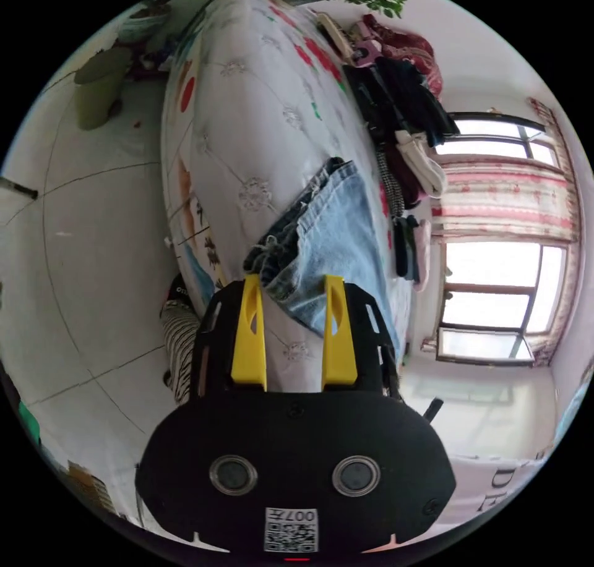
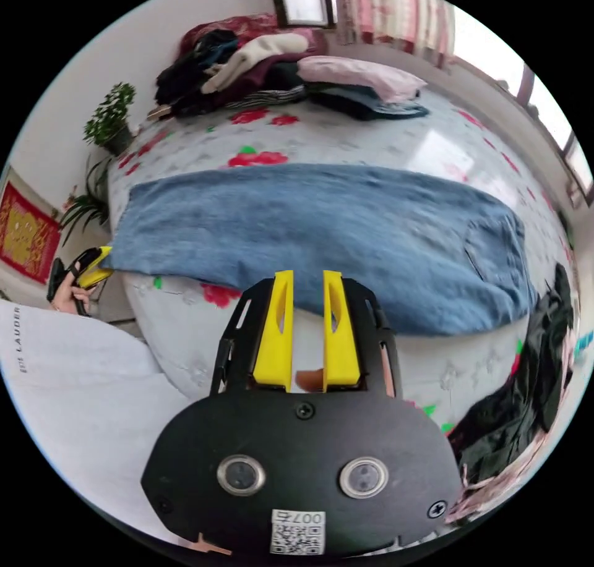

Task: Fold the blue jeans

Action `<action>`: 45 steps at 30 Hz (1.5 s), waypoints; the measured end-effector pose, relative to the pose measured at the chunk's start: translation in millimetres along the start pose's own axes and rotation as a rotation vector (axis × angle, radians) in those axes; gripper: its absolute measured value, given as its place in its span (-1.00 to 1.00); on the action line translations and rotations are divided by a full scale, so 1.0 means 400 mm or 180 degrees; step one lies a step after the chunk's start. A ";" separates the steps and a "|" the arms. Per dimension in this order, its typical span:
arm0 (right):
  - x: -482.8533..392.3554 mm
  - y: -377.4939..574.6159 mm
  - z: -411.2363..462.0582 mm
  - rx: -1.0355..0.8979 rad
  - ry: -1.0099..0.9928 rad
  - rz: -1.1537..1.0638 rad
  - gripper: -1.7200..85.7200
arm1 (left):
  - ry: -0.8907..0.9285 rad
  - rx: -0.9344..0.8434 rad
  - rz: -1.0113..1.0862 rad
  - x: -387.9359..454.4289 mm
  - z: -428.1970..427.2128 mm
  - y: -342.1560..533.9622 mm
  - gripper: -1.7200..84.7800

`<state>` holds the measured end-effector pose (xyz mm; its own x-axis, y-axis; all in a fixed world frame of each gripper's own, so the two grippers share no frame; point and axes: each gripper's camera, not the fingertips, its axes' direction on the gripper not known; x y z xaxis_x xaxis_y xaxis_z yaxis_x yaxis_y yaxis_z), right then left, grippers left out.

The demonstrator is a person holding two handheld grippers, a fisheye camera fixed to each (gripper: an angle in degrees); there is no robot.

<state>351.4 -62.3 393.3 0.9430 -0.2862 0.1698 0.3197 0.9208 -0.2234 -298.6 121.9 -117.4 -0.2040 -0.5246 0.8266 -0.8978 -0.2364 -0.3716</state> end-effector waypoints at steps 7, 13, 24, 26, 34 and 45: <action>0.125 0.146 -0.092 0.0259 -0.0413 0.0649 -0.89 | 0.0013 -0.0103 0.0072 0.026 -0.029 -0.045 -0.90; 0.143 0.194 -0.075 0.0218 0.0094 0.0891 -0.81 | 0.0101 -0.0058 0.0073 0.051 -0.049 -0.064 -0.94; 0.049 0.107 -0.067 0.0135 0.0599 0.1121 -0.75 | 0.0073 -0.0124 0.0076 0.093 -0.064 -0.094 -0.95; 0.045 0.114 -0.094 0.0253 0.0527 0.1163 -0.75 | 0.0086 -0.0130 0.0053 0.093 -0.064 -0.097 -0.96; 0.078 0.085 -0.103 0.0096 0.0281 0.1216 -0.77 | 0.0078 -0.0155 0.0045 0.098 -0.059 -0.107 -0.96; 0.073 0.115 -0.142 0.0080 0.0483 0.1064 -0.93 | 0.0098 -0.0160 -0.0036 0.093 -0.049 -0.115 -0.96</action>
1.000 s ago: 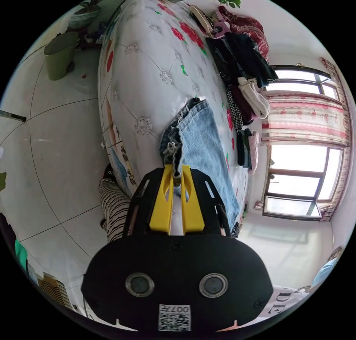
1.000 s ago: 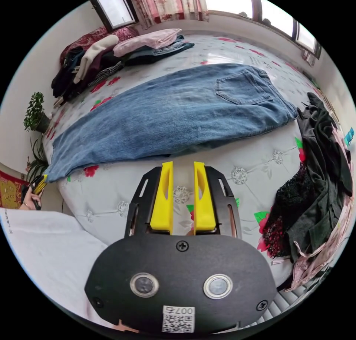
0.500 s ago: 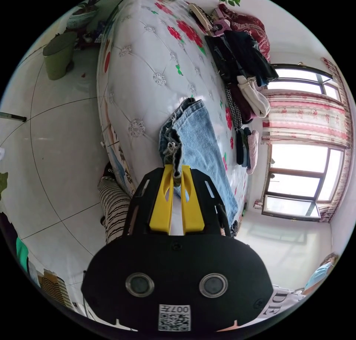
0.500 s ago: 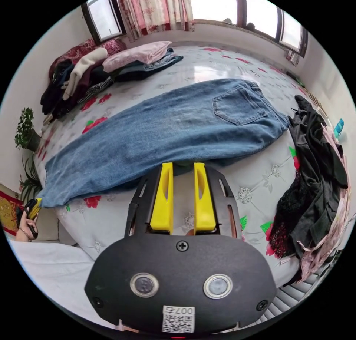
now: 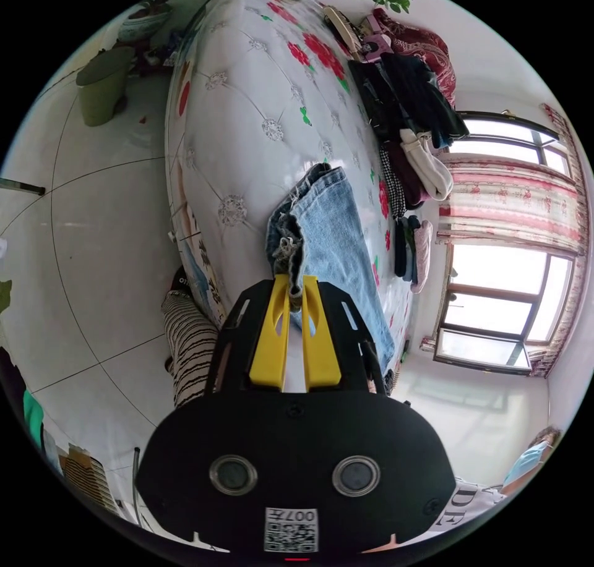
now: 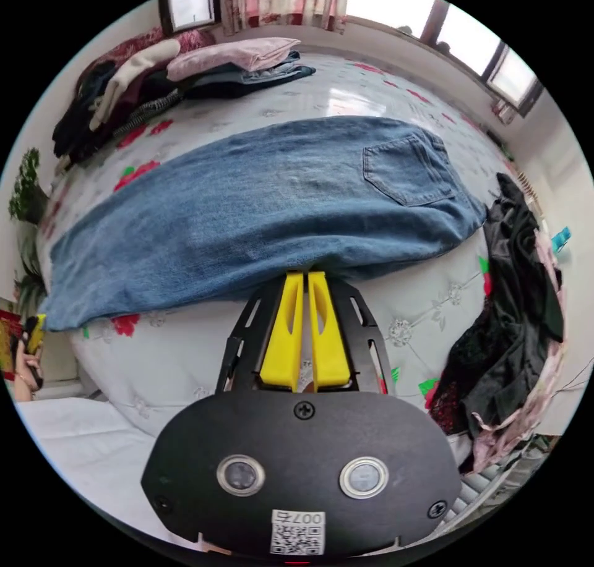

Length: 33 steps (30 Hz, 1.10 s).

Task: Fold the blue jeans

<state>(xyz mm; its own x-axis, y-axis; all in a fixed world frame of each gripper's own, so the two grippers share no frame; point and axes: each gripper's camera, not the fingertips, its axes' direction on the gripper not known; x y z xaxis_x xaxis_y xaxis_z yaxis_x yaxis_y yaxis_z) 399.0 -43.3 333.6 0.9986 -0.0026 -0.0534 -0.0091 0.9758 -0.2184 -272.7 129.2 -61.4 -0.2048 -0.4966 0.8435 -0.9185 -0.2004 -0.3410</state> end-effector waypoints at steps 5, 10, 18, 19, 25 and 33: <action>0.067 0.091 -0.084 0.0155 -0.0441 0.0237 -0.96 | 0.0002 -0.0005 -0.0036 -0.005 0.006 -0.005 -0.96; 0.113 0.187 -0.112 0.0135 -0.0628 0.0360 -0.96 | 0.0009 -0.0032 -0.0054 -0.016 0.018 -0.009 -0.96; 0.079 0.164 -0.152 0.0299 -0.0103 0.0117 -0.86 | 0.0061 -0.0016 -0.0074 -0.026 0.026 -0.013 -0.96; 0.063 0.149 -0.140 0.0199 -0.0004 0.0019 -0.83 | 0.0079 -0.0013 -0.0081 -0.028 0.027 -0.014 -0.96; 0.025 0.097 -0.076 0.0030 0.0620 -0.0325 -0.79 | 0.0130 0.0000 -0.0098 -0.031 0.029 -0.015 -0.96; 0.109 0.085 -0.187 0.0373 0.0202 -0.0005 -0.94 | 0.0106 -0.0016 -0.0089 -0.031 0.035 -0.018 -0.96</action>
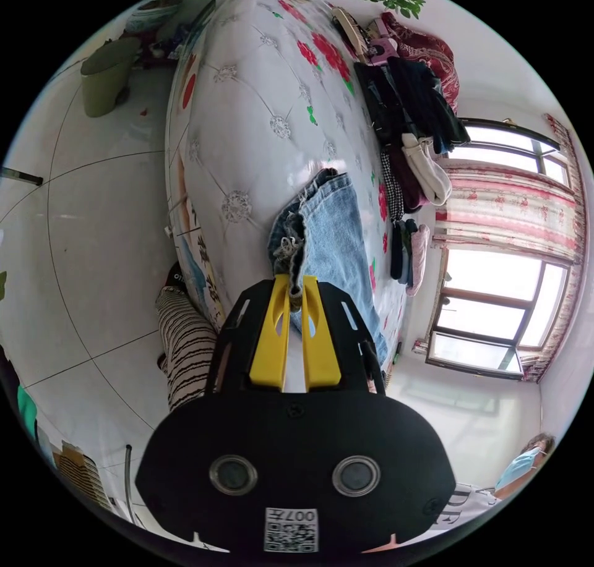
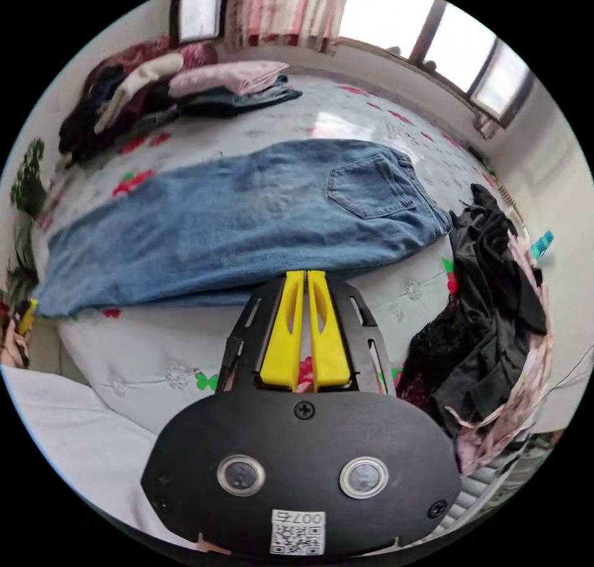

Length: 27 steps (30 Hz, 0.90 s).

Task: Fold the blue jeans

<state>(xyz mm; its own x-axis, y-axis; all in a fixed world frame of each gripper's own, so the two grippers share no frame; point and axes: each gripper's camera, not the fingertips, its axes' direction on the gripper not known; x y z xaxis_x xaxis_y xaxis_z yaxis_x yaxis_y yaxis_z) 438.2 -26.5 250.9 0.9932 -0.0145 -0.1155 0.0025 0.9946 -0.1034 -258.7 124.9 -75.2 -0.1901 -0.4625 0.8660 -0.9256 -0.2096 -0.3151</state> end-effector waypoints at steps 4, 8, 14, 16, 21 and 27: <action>0.170 0.094 -0.027 0.0156 -0.1023 0.1147 -0.96 | -0.0014 -0.0027 -0.0013 -0.009 0.012 0.003 -0.96; 0.221 0.172 -0.016 0.0056 -0.1177 0.1342 -0.96 | 0.0023 -0.0012 -0.0057 -0.027 0.022 0.010 -0.96; 0.125 0.121 -0.045 -0.0056 -0.0326 0.0264 -0.90 | 0.0005 -0.0024 -0.0052 -0.031 0.032 0.008 -0.96; 0.088 0.104 -0.036 -0.0124 -0.0051 -0.0039 -0.88 | -0.0005 -0.0020 -0.0032 -0.029 0.035 0.009 -0.97; 0.065 0.070 0.003 -0.0412 0.0376 -0.0386 -0.92 | 0.0016 -0.0006 -0.0057 -0.039 0.044 0.018 -0.97; 0.246 0.142 -0.104 0.0143 -0.0662 0.0502 -0.96 | -0.0009 -0.0027 -0.0066 -0.057 0.070 0.037 -0.97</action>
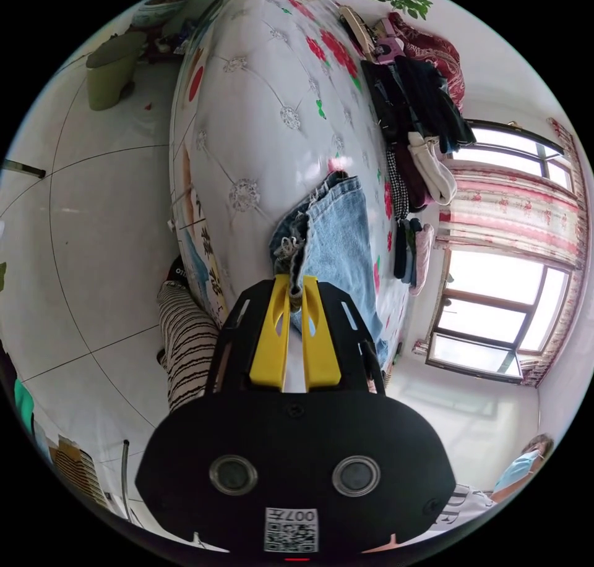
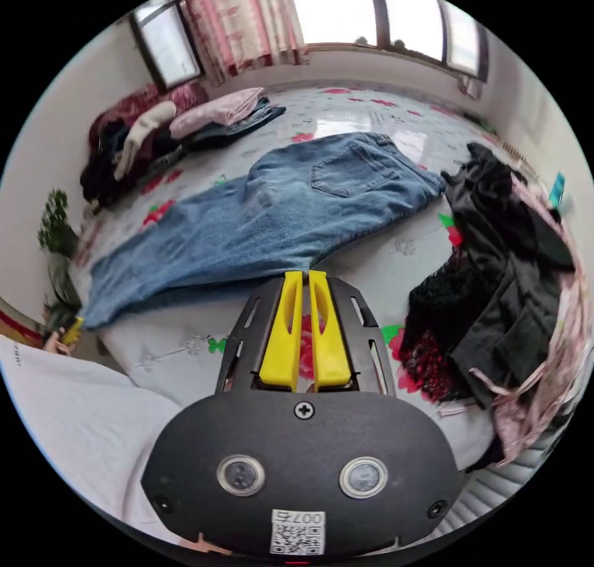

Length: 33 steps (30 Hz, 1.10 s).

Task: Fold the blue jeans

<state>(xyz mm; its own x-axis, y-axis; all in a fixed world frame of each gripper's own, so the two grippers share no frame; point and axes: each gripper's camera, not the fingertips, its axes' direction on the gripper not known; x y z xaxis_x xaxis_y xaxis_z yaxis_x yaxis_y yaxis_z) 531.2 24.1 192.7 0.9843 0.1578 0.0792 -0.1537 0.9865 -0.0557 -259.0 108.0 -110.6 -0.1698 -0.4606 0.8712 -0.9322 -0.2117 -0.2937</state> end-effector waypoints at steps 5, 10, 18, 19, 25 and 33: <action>0.082 0.030 0.030 -0.0361 -0.0207 0.0447 -0.96 | 0.0122 0.0058 -0.0114 -0.025 0.019 0.027 -0.97; 0.094 0.019 -0.050 -0.0145 -0.0223 0.0403 -0.96 | 0.0329 0.0205 0.0210 0.015 -0.003 0.064 -0.97; 0.076 -0.019 -0.099 -0.0174 -0.0315 -0.0012 -0.97 | 0.0382 0.0645 0.0267 -0.010 -0.090 0.118 -0.97; 0.070 -0.024 -0.098 -0.0199 -0.0378 -0.0070 -0.97 | 0.0334 0.0732 0.0170 -0.032 -0.103 0.124 -0.97; 0.049 -0.040 -0.084 -0.0388 -0.0567 -0.0215 -0.97 | 0.0518 0.1107 0.0256 -0.009 -0.142 0.175 -0.97; 0.102 -0.088 -0.122 -0.0359 -0.0683 -0.0173 -0.97 | 0.0689 -0.0135 0.2658 0.617 0.138 0.339 -0.95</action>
<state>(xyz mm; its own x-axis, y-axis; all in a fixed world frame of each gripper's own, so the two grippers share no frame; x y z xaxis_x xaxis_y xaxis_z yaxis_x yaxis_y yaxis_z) 580.9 -6.4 149.3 0.9480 0.1219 0.2940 -0.0784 0.9847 -0.1555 -409.6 -81.9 43.1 -0.8578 -0.2757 0.4338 -0.4854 0.1573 -0.8600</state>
